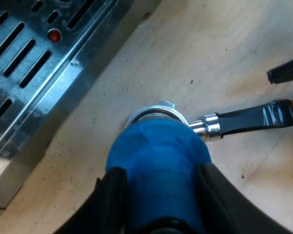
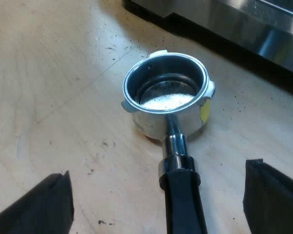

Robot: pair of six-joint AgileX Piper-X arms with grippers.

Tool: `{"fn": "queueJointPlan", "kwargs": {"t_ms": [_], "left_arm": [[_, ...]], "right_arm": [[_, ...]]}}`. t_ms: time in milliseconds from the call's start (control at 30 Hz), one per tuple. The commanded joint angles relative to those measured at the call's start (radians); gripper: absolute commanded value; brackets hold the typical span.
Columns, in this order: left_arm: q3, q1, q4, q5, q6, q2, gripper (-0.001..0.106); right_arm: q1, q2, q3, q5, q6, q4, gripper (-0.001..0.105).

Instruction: Grind coffee beans and then tamp

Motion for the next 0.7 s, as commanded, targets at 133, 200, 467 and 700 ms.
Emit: {"fn": "queueJointPlan", "kwargs": {"t_ms": [133, 200, 467, 700], "left_arm": [[-0.013, -0.005, -0.004, -0.001, 0.038, 0.071, 0.000], [-0.013, -0.005, -0.004, -0.001, 0.038, 0.096, 0.000], [-0.013, -0.005, -0.040, 0.064, 0.051, 0.174, 0.000], [-0.013, -0.005, -0.072, 0.088, 0.051, 0.241, 0.000]], "right_arm": [[-0.004, -0.007, 0.001, -0.007, -0.002, -0.008, 0.072], [-0.004, -0.007, 0.001, -0.007, -0.002, -0.008, 0.072], [-0.004, -0.007, 0.001, -0.004, -0.002, -0.008, 0.072], [-0.004, -0.007, 0.001, -0.003, -0.002, -0.008, 0.072]]}}
